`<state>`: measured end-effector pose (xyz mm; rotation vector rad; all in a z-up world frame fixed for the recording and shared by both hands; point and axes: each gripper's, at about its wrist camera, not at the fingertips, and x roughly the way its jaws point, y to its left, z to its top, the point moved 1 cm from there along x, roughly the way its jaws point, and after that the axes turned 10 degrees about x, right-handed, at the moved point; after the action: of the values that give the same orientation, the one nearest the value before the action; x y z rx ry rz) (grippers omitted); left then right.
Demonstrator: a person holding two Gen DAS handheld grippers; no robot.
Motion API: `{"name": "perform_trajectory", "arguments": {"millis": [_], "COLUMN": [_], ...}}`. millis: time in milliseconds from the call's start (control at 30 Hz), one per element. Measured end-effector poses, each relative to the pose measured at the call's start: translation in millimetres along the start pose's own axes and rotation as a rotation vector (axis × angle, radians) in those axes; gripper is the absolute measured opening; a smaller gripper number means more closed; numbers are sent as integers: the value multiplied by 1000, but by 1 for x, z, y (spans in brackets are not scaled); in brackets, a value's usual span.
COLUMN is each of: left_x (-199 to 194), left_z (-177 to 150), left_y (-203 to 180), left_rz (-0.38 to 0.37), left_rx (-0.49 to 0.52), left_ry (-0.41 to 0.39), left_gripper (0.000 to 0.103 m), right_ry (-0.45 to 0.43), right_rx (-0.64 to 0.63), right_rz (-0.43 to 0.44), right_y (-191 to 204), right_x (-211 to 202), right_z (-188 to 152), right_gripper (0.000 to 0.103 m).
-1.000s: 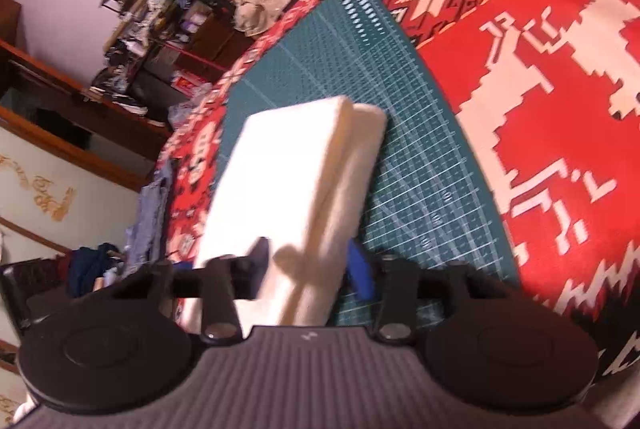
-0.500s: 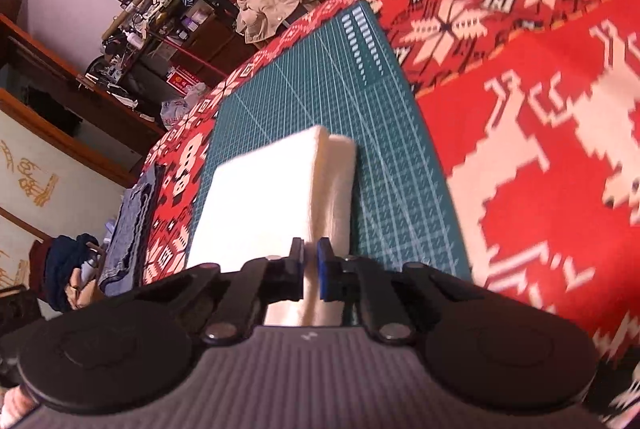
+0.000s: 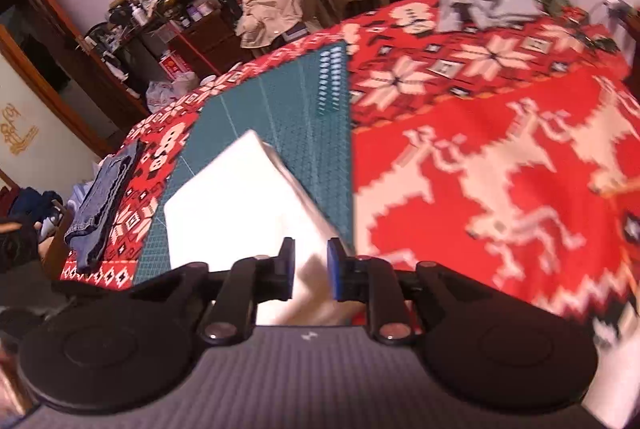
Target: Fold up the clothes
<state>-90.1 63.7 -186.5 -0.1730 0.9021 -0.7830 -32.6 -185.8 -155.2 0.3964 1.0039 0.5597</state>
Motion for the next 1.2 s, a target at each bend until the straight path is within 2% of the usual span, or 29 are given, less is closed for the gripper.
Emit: {"name": "perform_trajectory", "arguments": {"millis": [133, 267, 367, 400, 533, 600, 733, 867, 933, 967, 1100, 1200], "left_x": [13, -9, -39, -49, -83, -85, -66, -48, -47, -49, -61, -73], "left_z": [15, 17, 15, 16, 20, 24, 32, 35, 33, 31, 19, 2], "left_y": [-11, -13, -3, 4, 43, 69, 105, 113, 111, 110, 107, 100], "left_rz": [-15, 11, 80, 114, 236, 269, 250, 172, 163, 165, 187, 163], "left_rx": [52, 86, 84, 76, -4, -60, -140, -164, -149, -142, -140, -166], "left_ry": [12, -11, -53, -73, -153, -158, -110, -83, -81, -80, -69, -59], "left_gripper": [41, 43, 46, 51, 57, 59, 59, 60, 61, 57, 23, 22], "right_ry": [-17, -13, 3, 9, 21, 22, 26, 49, 56, 62, 94, 117], "right_rx": [58, 107, 140, 147, 189, 228, 288, 329, 340, 337, 299, 236], "right_rz": [-3, 28, 48, 49, 40, 36, 47, 32, 46, 56, 94, 100], "right_y": [-18, -25, -25, -25, -26, -29, -34, -38, -38, -37, -27, -15], "right_x": [-14, -12, -6, -3, 3, 6, 11, 20, 24, 27, 41, 52], "right_z": [-10, -15, -18, -20, -26, -27, -26, -23, -20, -19, -11, 0], "right_gripper": [28, 30, 31, 32, 39, 43, 48, 53, 55, 55, 55, 57]}}
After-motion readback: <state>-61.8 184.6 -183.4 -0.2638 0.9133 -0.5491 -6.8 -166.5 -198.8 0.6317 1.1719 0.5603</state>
